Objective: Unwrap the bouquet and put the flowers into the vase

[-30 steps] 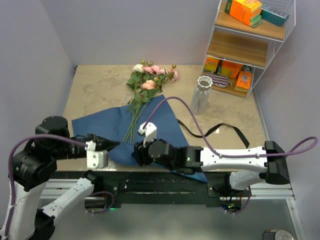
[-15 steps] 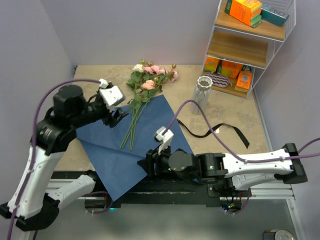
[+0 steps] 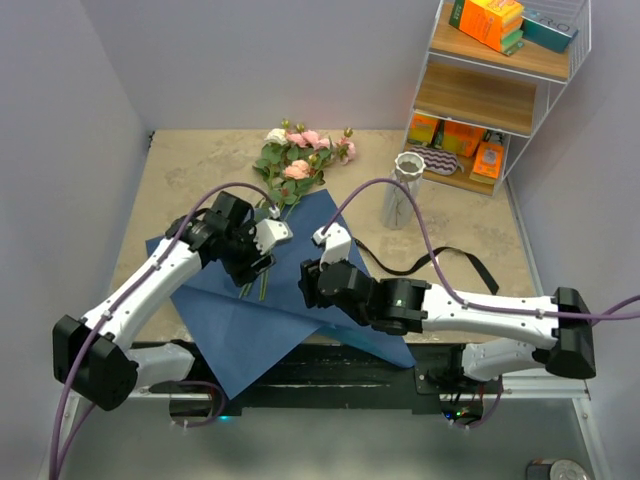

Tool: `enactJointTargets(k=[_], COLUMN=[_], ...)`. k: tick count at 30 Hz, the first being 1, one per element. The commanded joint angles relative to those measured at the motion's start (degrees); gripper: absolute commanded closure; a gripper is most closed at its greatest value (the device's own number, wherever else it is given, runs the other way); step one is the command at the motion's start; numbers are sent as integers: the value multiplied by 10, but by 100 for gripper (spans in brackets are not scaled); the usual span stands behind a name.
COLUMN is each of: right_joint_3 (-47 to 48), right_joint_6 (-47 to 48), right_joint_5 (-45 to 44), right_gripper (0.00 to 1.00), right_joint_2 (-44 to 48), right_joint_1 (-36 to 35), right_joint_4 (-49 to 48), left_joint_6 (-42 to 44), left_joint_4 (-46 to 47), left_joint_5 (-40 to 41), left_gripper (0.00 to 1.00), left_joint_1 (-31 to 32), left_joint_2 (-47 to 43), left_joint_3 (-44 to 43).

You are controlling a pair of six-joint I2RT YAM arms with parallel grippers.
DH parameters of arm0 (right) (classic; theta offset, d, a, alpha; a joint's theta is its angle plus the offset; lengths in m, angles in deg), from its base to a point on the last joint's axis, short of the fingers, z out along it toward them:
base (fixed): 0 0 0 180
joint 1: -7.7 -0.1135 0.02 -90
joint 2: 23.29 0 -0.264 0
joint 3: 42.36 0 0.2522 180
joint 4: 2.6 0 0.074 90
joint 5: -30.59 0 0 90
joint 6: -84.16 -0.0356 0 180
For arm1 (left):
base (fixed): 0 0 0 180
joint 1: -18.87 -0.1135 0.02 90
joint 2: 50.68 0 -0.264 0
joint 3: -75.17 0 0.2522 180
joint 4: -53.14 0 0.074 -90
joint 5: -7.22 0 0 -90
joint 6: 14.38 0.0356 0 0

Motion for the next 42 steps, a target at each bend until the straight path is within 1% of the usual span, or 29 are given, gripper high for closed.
enactJointTargets(k=[1,2,3,4,5,6,7,8,9,11,13,14,15,16,17,18,19,20,21,23,25,28,29,32,34,37,39,40,42], right_joint_3=[-64,-82,-98,-114,-116,-118,-119,-121,-122,-120,-114,-111,-105,-86,-76,-71,-71,-75,-80,-73,-32,27,40,61,54,28,1,-30,-66], right_joint_6=[-22,-30,-37,-53,-66,-87,-96,-103,-108,-128,-149,-156,-164,-168,-177,-174,-169,-158,-127,-101,-64,-40,-38,-41,-47,-53,-59,-61,-63], right_joint_5=[69,74,73,68,66,71,82,90,100,112,116,108,89,61,25,22,22,35,41,53,62,76,80,96,115,130,145,159,169], right_gripper=[49,49,50,50,50,50,50,50,51,51,52,52,50,48,47,46,45,45,44,44,44,43,44,45,46,48,50,51,53], right_joint_2=[8,19,23,23,13,5,-3,-22,-33,-57,-85,-87,-88,-87,-84,-78,-55,-42,-30,-26,-61,-110,-147,-201,-219,-228,-207,-196,-169], right_joint_1=[-17,-32,-76,-100,-122,-153,-165,-176,-196,-211,-215,-215,-213,-205,-164,-132,-97,-31,-4,59,77,88,93,112,123,128,128,126,100], right_joint_4=[-8,-22,-51,-56,-59,-65,-74,-83,-102,-108,-96,-85,-38,-3,35,71,70,55,1,-41,-70,-76,-76,-82,-96,-105,-126,-137,-149], left_joint_6=[137,171,190,218,222,218,198,184,164,124,89,87,92,111,129,143,142,140,138,114,93,80,75,69,75,77,80,86,87], left_joint_4=[-91,-115,-130,-142,-141,-123,-98,-41,-2,68,83,76,66,52,45,47,87,109,121,147,171,215,227,264,279,272,265,262,262], left_joint_5=[-99,-99,-99,-96,-72,-51,-28,17,44,75,70,42,20,2,-31,-32,-17,19,31,44,43,52,75,132,137,111,84,80,80], left_gripper=[33,33,33,33,33,33,34,34,35,36,37,37,39,39,39,39,39,39,39,39,39,39,39,41,41,43,43,43,43], left_joint_1=[0,0,0,0,0,0,0,-1,-2,-15,-31,-52,-65,-78,-98,-105,-111,-119,-125,-148,-158,-158,-158,-160,-160,-158,-158,-154,-146], left_joint_2=[-30,-37,-47,-53,-58,-67,-69,-68,-62,-41,12,32,62,71,77,74,71,71,79,101,133,158,179,220,229,240,244,243,243], left_joint_3=[-9,-3,4,18,29,43,69,79,89,96,72,60,50,36,34,36,55,65,73,70,64,70,69,66,78,81,82,82,84])
